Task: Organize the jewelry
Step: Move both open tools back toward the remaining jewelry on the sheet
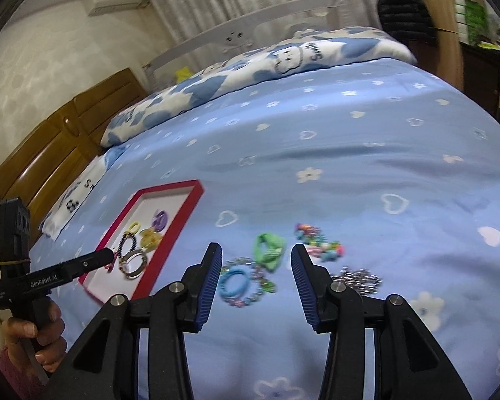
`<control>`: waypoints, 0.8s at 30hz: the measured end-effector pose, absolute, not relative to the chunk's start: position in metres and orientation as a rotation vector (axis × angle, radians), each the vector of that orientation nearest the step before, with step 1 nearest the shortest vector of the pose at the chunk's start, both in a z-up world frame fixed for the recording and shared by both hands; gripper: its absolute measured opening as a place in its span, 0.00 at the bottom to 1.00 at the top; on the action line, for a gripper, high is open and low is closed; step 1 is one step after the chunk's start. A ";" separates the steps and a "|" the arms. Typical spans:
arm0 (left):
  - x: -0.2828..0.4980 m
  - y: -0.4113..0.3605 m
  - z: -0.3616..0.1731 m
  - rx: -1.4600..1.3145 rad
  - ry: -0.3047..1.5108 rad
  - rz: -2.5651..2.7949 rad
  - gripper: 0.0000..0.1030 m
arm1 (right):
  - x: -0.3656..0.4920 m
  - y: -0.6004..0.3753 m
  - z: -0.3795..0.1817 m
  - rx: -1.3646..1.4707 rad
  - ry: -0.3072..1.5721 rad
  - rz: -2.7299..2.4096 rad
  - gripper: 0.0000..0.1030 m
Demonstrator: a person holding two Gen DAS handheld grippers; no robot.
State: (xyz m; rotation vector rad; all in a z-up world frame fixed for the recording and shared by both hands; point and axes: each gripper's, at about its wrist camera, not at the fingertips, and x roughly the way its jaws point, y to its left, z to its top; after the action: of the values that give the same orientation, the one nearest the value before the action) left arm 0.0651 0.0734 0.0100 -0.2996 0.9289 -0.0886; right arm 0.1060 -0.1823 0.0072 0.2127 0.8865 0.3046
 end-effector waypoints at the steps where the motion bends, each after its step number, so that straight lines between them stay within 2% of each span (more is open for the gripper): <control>1: 0.068 0.068 0.010 -0.291 0.934 -0.097 0.60 | 0.104 -0.189 0.007 0.218 0.883 0.293 0.44; 11: 0.089 0.028 0.003 -0.229 0.972 -0.146 0.60 | 0.096 -0.229 -0.003 0.257 0.897 0.218 0.44; 24: 0.132 -0.009 -0.012 -0.188 1.003 -0.181 0.60 | 0.120 -0.232 -0.024 0.234 0.949 0.251 0.44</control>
State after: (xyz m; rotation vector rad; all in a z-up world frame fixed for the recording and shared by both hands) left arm 0.1316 -0.0091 -0.0123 -0.1883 1.0027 -0.1810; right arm 0.1197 -0.2323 -0.0241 0.2343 0.9494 0.2508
